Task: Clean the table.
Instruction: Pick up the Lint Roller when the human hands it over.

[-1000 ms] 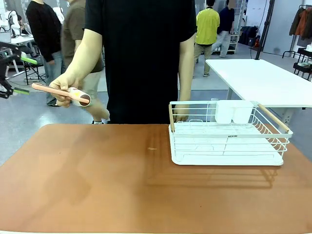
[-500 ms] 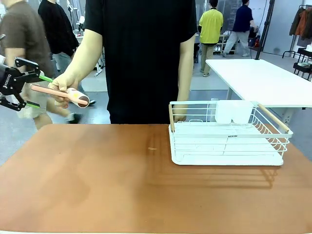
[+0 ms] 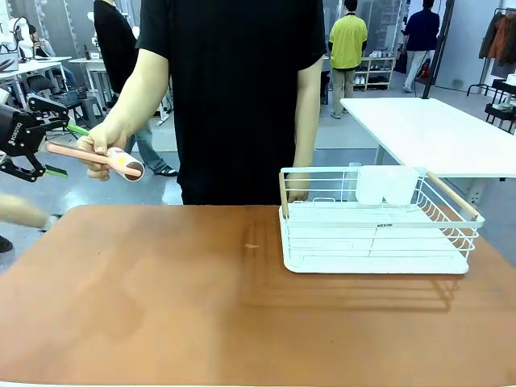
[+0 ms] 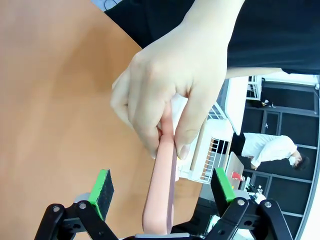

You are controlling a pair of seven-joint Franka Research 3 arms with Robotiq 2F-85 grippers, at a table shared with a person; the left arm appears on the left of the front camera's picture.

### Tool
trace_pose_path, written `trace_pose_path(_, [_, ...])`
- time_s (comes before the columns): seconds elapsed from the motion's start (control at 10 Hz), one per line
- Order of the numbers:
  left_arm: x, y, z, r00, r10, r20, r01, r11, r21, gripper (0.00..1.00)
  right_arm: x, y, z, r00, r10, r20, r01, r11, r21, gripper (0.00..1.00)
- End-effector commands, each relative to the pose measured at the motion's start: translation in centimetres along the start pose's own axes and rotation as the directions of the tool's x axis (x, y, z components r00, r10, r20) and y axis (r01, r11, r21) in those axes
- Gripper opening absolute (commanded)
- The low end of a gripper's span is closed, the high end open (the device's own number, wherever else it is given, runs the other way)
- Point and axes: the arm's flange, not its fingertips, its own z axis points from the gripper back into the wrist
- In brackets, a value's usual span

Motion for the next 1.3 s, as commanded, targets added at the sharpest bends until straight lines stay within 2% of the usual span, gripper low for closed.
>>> trace_pose_path(0.0, [0.51,0.38,-0.72,1.000,-0.006,0.027,0.007,0.999,-0.038,1.00,-0.44,0.24,-0.07,1.000,0.002,-0.001,-0.002,1.000,0.006,1.00])
trace_pose_path(0.1, [0.57,0.41,-0.77,1.000,-0.005,0.026,0.006,0.999,-0.039,0.97,-0.44,0.24,-0.07,1.000,0.002,-0.001,-0.002,1.000,0.006,1.00])
trace_pose_path(0.2, [0.66,0.40,-0.64,1.000,-0.004,0.029,0.006,0.999,-0.046,0.81,-0.44,0.24,-0.07,1.000,0.002,-0.001,-0.002,1.000,0.006,1.00])
trace_pose_path(0.3, [0.81,0.43,-0.54,0.999,-0.002,0.034,0.004,0.999,-0.052,0.78,-0.44,0.24,-0.07,1.000,0.002,-0.001,-0.002,1.000,0.006,1.00])
trace_pose_path(0.4, [0.90,0.43,-0.53,0.999,0.002,0.038,0.000,0.998,-0.059,0.62,-0.44,0.24,-0.07,1.000,0.002,-0.001,-0.002,1.000,0.006,1.00])
trace_pose_path(0.5, [0.91,0.39,-0.52,0.999,0.003,0.042,-0.001,0.998,-0.065,0.76,-0.44,0.24,-0.07,1.000,0.002,-0.001,-0.002,1.000,0.006,1.00])
trace_pose_path(0.6, [0.98,0.35,-0.46,0.999,-0.001,0.052,0.005,0.997,-0.074,0.42,-0.44,0.24,-0.07,1.000,0.002,-0.001,-0.002,1.000,0.006,1.00])
trace_pose_path(0.7, [0.98,0.34,-0.42,0.998,-0.001,0.055,0.005,0.997,-0.078,0.56,-0.44,0.24,-0.07,1.000,0.002,-0.001,-0.002,1.000,0.006,1.00])
trace_pose_path(0.8, [0.94,0.30,-0.34,0.999,-0.003,0.054,0.007,0.997,-0.082,0.23,-0.44,0.24,-0.07,1.000,0.002,-0.001,-0.002,1.000,0.006,1.00])
trace_pose_path(0.9, [0.93,0.29,-0.35,0.999,-0.002,0.054,0.006,0.997,-0.082,0.37,-0.44,0.24,-0.07,1.000,0.002,-0.001,-0.002,1.000,0.006,1.00])
trace_pose_path(1.0, [0.89,0.31,-0.31,0.999,-0.001,0.048,0.005,0.997,-0.083,0.03,-0.44,0.24,-0.07,1.000,0.002,-0.001,-0.002,1.000,0.006,1.00])
trace_pose_path(1.1, [0.85,0.34,-0.32,0.999,-0.003,0.044,0.006,0.997,-0.082,0.17,-0.44,0.24,-0.07,1.000,0.002,-0.001,-0.002,1.000,0.006,1.00])
trace_pose_path(1.2, [0.87,0.30,-0.27,0.999,-0.004,0.043,0.008,0.996,-0.084,0.00,-0.44,0.24,-0.07,1.000,0.002,-0.001,-0.002,1.000,0.006,1.00])
